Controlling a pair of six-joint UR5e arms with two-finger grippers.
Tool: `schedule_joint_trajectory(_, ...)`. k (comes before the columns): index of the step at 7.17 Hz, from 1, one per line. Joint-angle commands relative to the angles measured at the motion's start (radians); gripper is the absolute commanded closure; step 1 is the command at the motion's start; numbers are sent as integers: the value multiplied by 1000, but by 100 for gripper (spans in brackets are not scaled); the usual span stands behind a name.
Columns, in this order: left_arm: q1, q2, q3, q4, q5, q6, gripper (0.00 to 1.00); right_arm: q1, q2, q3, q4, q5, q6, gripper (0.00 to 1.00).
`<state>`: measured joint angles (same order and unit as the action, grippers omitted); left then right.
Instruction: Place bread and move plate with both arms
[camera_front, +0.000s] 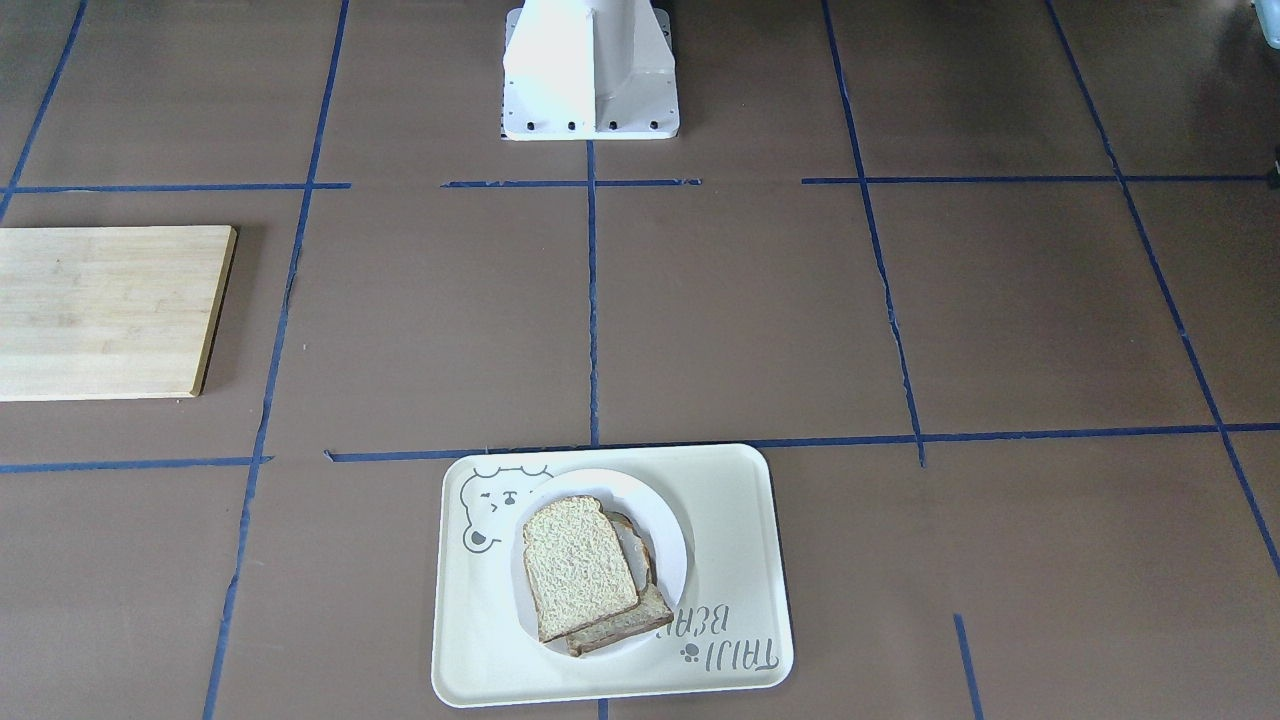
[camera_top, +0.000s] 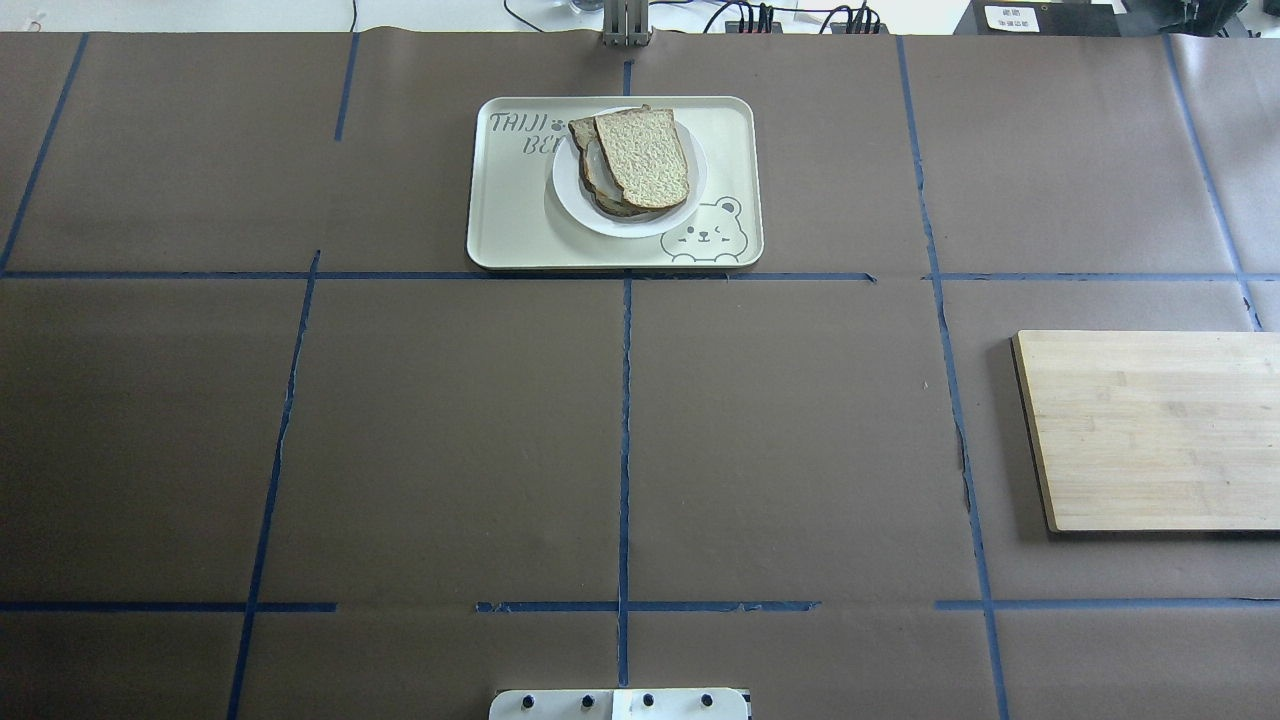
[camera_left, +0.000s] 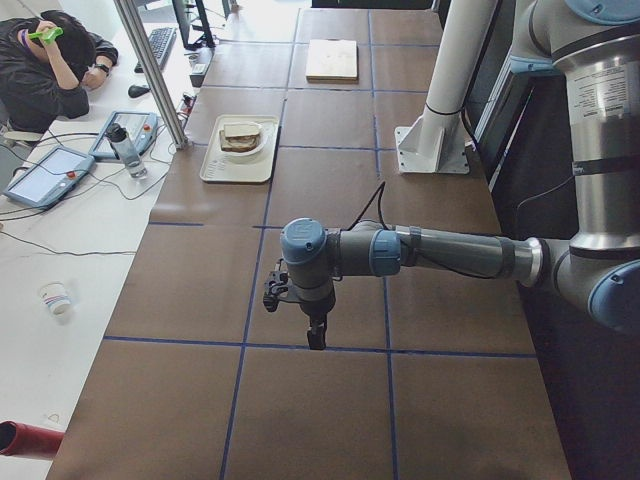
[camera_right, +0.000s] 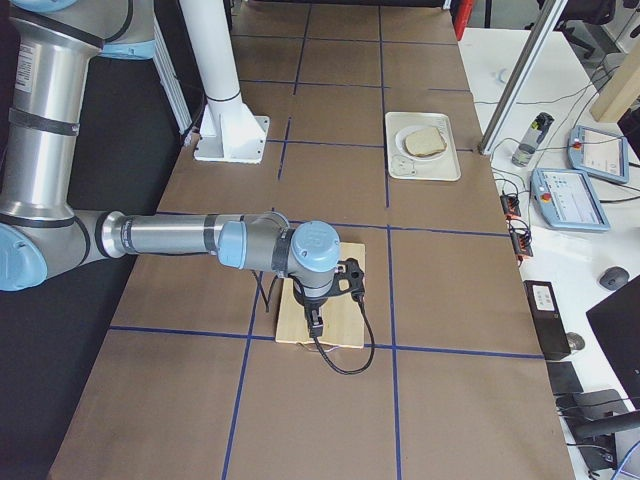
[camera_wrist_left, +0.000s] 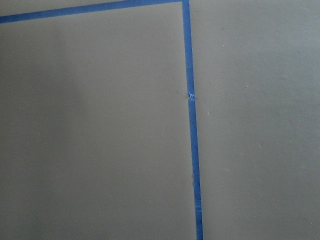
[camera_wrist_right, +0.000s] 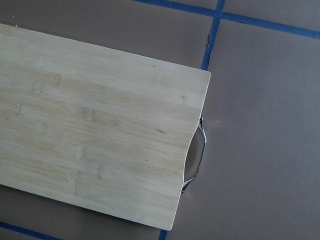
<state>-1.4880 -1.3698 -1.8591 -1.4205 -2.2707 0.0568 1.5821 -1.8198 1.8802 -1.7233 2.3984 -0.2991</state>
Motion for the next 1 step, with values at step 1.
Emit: schedule_joint_trajectory(1,0,0,0,0,-3,-2,0,-1,-1,-1,1,1,0,0)
